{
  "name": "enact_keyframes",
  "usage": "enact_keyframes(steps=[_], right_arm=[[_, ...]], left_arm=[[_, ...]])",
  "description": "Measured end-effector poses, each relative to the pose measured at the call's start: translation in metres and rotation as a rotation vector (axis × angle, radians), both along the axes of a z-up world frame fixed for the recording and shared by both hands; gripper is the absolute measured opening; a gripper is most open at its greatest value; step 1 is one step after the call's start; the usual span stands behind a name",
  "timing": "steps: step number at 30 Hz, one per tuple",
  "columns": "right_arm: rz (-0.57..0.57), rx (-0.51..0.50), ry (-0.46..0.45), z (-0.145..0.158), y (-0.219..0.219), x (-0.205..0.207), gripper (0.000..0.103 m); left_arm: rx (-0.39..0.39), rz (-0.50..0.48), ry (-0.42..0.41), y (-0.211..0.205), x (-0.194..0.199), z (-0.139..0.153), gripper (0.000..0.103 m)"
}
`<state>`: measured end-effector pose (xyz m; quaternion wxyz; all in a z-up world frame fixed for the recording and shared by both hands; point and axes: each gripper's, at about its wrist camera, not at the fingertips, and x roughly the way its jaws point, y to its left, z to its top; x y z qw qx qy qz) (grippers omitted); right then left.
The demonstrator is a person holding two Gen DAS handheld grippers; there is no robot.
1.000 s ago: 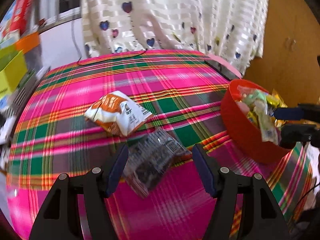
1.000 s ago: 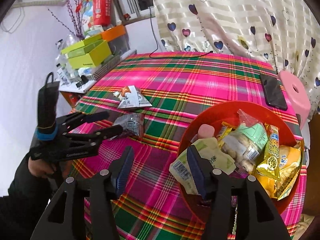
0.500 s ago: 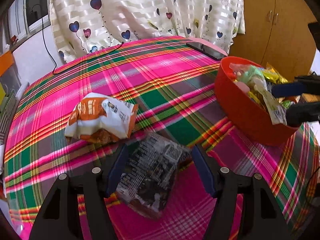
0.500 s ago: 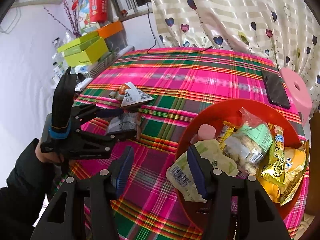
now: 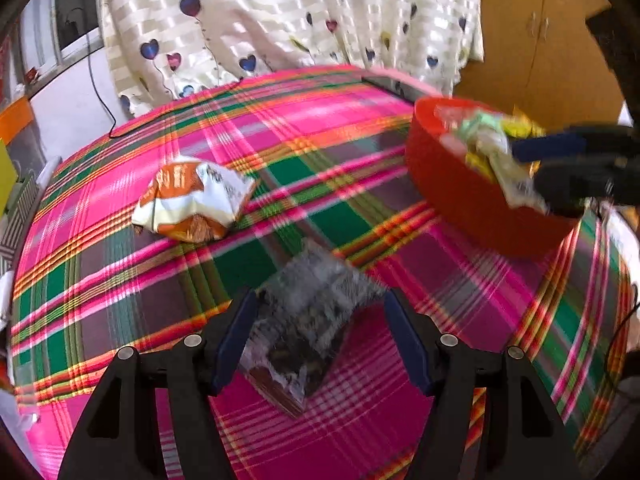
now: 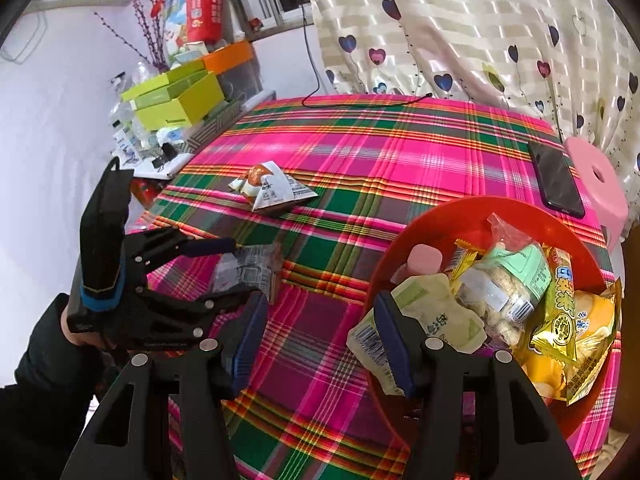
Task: Organize snacks
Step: 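Move the left gripper to the dark clear snack packet on the cloth, then close the left gripper on the dark clear snack packet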
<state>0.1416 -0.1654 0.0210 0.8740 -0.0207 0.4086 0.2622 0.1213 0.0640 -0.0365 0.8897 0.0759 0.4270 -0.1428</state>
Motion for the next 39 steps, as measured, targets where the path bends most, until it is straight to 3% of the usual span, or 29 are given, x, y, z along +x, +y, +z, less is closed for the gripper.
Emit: enact_keyframes(steps=[3,7,13,19,25,27,29,31,39], right_arm=[[0.003,-0.002,0.003,0.000,0.002,0.000,0.054],[0.008,-0.008,0.005,-0.001,0.006,0.001,0.054],[0.007,-0.010,0.006,-0.001,0.008,0.002,0.054],[0.019,-0.013,0.011,-0.002,0.014,0.004,0.054],[0.022,-0.018,0.012,-0.003,0.017,0.005,0.054],[0.025,-0.017,0.013,-0.003,0.017,0.005,0.054],[0.027,-0.017,0.016,-0.004,0.017,0.005,0.054],[0.028,-0.017,0.014,-0.003,0.017,0.005,0.054],[0.019,-0.021,0.015,-0.003,0.015,0.009,0.054]], left_arm=[[0.044,-0.006,-0.001,-0.003,0.001,-0.003,0.067],[0.026,0.003,-0.009,0.001,0.004,-0.003,0.066],[0.000,0.043,-0.050,0.003,0.000,0.003,0.039],[-0.047,0.108,-0.073,0.007,-0.004,0.007,0.034],[-0.131,0.098,-0.073,0.005,-0.017,0.015,0.036],[-0.114,0.086,-0.069,0.004,-0.015,0.014,0.038],[-0.087,0.080,-0.064,0.003,-0.011,0.013,0.050],[-0.090,0.042,-0.053,0.000,-0.007,0.011,0.055],[-0.060,-0.029,-0.031,-0.006,0.003,0.004,0.056]])
